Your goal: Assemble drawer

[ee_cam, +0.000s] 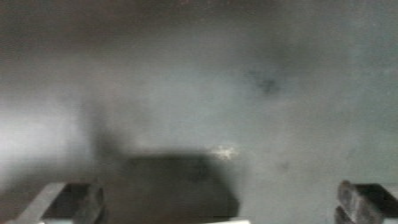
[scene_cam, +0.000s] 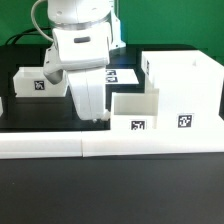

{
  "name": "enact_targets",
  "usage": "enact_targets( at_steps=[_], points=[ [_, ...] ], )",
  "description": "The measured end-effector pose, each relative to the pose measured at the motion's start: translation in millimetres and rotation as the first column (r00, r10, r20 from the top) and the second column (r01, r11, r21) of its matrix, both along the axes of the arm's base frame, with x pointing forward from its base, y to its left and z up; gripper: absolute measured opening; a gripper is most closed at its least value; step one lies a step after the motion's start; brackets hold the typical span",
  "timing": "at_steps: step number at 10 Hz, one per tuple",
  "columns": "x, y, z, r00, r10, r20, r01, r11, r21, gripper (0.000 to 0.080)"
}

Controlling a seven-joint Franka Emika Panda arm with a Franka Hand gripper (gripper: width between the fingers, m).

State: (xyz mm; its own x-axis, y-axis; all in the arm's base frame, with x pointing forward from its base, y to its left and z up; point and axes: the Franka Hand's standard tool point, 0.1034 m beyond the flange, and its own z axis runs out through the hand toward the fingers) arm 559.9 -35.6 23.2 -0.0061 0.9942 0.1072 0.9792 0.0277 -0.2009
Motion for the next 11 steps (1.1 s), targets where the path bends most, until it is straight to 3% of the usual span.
enact_targets(
  at_steps=[2, 3, 6, 9, 11],
  points=[
    [7.5, -6.4, 6.6, 0.999, 0.040, -0.004, -0.040, 0.999, 0.012, 0.0649],
    [14.9, -2.2, 9.9, 0.999, 0.037, -0.005, -0.037, 0.999, 0.014, 0.0649],
    [20.9, 18.1, 9.9, 1.000, 0.019, -0.002, -0.019, 1.000, 0.017, 0.0649],
    [22.1, 48.8, 14.4, 0.999, -0.044, -0.008, 0.044, 0.999, 0.009, 0.0649],
    [20.7, 48.5, 13.0, 0.999, -0.050, -0.012, 0.050, 0.999, 0.007, 0.0649]
  ],
)
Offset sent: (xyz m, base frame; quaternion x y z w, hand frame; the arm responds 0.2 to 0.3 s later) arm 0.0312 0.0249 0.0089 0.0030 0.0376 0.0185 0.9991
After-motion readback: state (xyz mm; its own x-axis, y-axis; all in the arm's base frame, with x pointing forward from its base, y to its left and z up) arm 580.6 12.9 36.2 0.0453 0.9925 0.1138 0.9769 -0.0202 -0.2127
